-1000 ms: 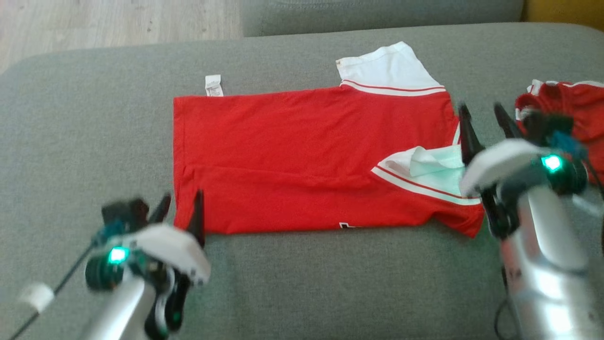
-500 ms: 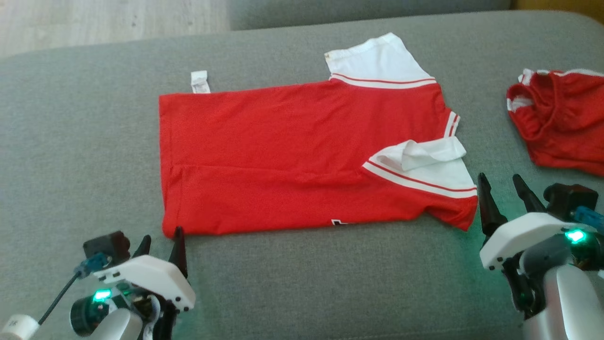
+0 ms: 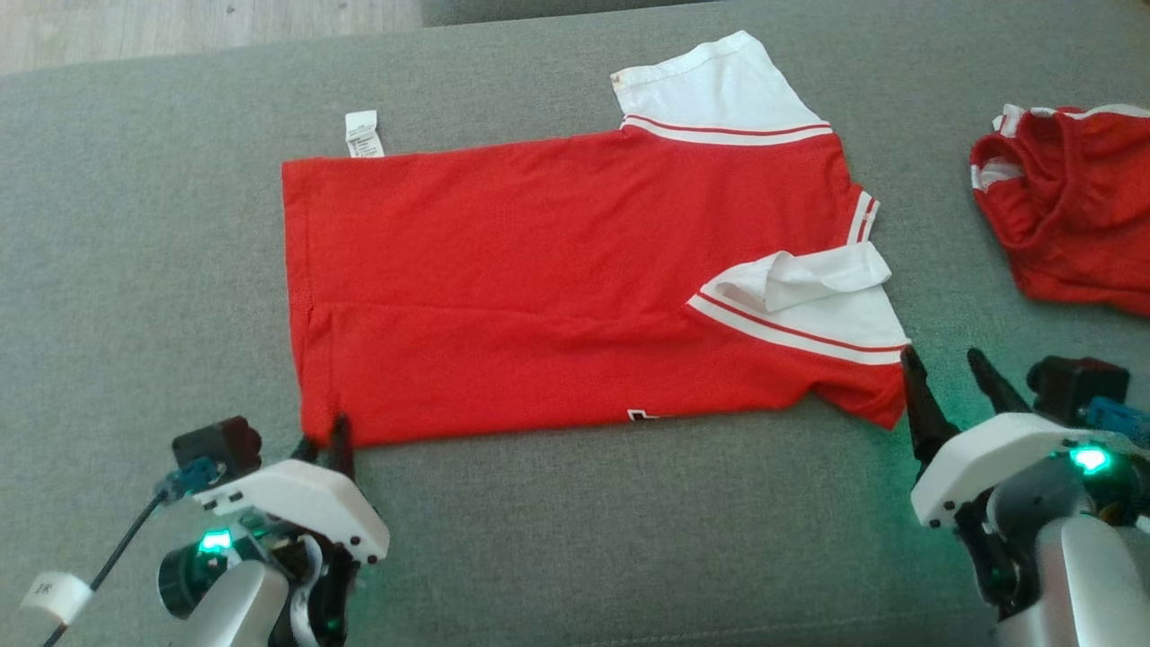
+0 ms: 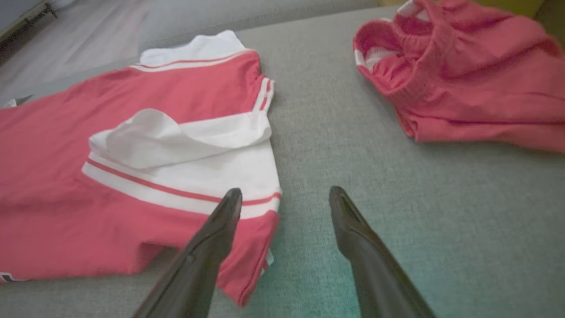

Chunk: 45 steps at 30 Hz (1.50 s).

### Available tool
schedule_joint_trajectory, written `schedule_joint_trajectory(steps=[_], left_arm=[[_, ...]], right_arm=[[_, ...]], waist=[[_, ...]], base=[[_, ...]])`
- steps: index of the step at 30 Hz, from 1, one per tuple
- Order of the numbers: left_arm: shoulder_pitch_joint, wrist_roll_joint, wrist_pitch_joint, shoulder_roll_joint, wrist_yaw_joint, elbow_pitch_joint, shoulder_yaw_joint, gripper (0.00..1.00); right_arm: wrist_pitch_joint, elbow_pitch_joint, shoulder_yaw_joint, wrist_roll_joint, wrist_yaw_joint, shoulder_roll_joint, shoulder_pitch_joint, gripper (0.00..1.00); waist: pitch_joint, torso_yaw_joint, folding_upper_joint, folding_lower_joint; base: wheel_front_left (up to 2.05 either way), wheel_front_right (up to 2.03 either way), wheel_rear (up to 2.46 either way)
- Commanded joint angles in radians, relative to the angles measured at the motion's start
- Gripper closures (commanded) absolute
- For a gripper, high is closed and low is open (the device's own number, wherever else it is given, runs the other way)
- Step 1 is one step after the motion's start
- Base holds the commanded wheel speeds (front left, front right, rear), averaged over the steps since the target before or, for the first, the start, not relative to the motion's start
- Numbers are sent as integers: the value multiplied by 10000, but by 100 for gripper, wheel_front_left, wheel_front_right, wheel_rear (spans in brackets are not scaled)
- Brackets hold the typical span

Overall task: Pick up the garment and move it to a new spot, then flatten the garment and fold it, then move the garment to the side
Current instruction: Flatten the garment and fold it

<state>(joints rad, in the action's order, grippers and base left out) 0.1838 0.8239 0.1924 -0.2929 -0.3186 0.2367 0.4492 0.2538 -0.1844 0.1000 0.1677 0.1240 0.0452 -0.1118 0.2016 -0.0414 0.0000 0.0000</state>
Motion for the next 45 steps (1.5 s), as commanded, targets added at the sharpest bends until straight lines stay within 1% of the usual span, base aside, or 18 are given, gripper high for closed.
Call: schedule_joint_trajectory(steps=[1, 2, 4, 5, 9, 15, 17, 19, 20, 24, 27, 31, 36, 41, 45], left_arm=[[339, 73, -9, -110, -60, -293, -367, 65], [275, 98, -25, -115, -63, -348, -383, 74], [125, 152, -125, -123, -88, -465, -462, 97], [46, 188, -180, -120, -94, -515, -505, 100], [-173, 276, -384, -95, -98, -574, -622, 100], [-159, 337, -548, 24, -8, -482, -624, 100], [-133, 354, -618, 63, 44, -444, -626, 100], [-104, 370, -694, 99, 90, -398, -637, 100], [-82, 377, -739, 114, 117, -377, -647, 100], [3, 411, -923, 120, 222, -307, -735, 100], [74, 442, -1052, 64, 317, -367, -836, 100], [131, 506, -1225, 0, 451, -633, -976, 100], [-33, 545, -1346, -20, 491, -1410, -1012, 100], [-619, 496, -1285, -155, 361, -2280, -889, 100], [-1442, 531, -1207, -166, 196, -2600, -680, 100]], right_arm=[[115, 217, -224, 86, 67, 51, -79, 0], [193, 139, -197, 109, 67, 51, -72, 0], [297, -28, -134, 199, 67, 51, -81, 0], [334, -119, -110, 268, 67, 51, -97, 0], [488, -563, -138, 611, 67, 51, -233, 0], [729, -1403, -403, 747, 67, 51, -671, 0], [806, -1682, -523, 960, 67, 51, -847, 55], [907, -1943, -614, 1134, 67, 51, -1000, 89], [949, -2065, -625, 1288, 67, 51, -1073, 100], [1173, -2325, -643, 1793, 67, 51, -1366, 100], [1429, -2123, -550, 1857, 67, 52, -1678, 100], [1933, -1395, -376, 1714, 67, 299, -2155, 100], [2795, -35, -269, 1891, 67, 692, -2422, 100], [3744, 1269, -216, 2091, 67, 901, -1777, 100], [4189, 1930, -142, 2111, 67, 804, -714, 100]], waist=[[9, 30, 0, 0], [17, 49, 0, 0], [30, 96, 0, 0], [35, 125, 0, 0], [52, 239, 0, 0], [68, 362, 0, 0], [59, 386, 0, 0], [44, 405, 0, 0], [27, 417, 0, 0], [-90, 435, 0, 0], [-217, 413, 0, 0], [-451, 396, 0, 0], [-719, 448, 0, 0], [-902, 525, 0, 0], [-984, 523, 0, 0]], base=[[0, 0, 0], [0, 0, 0], [0, 0, 0], [0, 0, 0], [0, 0, 0], [0, 0, 0], [0, 0, 0], [0, 0, 0], [0, 0, 0], [0, 0, 0], [0, 0, 0], [0, 0, 0], [0, 0, 0], [0, 0, 0], [0, 0, 0]])
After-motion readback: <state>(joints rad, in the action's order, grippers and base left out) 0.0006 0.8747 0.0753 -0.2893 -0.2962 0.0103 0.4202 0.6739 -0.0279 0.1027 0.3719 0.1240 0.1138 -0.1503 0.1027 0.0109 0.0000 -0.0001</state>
